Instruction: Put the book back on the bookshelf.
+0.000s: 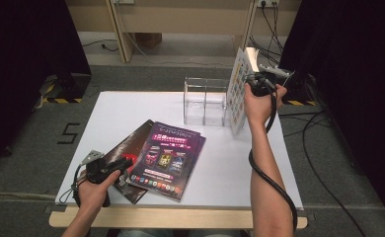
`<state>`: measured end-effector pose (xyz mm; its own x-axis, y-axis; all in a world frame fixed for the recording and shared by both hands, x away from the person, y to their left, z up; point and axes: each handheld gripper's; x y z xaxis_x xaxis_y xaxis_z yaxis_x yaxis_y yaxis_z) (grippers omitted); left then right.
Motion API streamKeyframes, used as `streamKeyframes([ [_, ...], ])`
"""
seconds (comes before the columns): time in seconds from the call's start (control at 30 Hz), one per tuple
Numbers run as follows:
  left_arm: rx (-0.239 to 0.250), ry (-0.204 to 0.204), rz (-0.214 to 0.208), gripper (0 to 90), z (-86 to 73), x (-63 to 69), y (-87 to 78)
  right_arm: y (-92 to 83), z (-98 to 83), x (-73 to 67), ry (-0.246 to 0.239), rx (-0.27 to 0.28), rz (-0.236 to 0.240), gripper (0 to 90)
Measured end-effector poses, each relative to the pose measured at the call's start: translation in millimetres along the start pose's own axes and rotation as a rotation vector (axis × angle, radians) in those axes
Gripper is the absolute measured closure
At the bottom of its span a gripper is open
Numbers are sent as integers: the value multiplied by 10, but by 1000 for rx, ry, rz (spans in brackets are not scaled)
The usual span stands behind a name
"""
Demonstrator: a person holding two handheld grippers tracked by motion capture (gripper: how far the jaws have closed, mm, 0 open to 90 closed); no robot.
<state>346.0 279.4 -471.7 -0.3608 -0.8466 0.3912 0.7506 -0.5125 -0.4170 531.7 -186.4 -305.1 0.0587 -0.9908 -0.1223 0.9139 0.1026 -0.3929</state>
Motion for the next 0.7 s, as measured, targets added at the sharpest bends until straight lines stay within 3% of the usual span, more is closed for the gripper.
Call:
streamKeyframes([
  [0.2,-1,2,-1,629,-9,4,3,82,-74,24,-7,-17,-10,744],
  [0.7,-12,9,1,629,-27,9,25,104,-151,128,-5,17,-21,735],
])
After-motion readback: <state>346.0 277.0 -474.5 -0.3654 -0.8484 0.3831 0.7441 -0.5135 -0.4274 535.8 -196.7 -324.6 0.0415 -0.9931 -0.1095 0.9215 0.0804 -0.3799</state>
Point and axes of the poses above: each handheld gripper's, and its own axes: y roughly forward along the jaws, z roughly out of its top, x roughly to its right
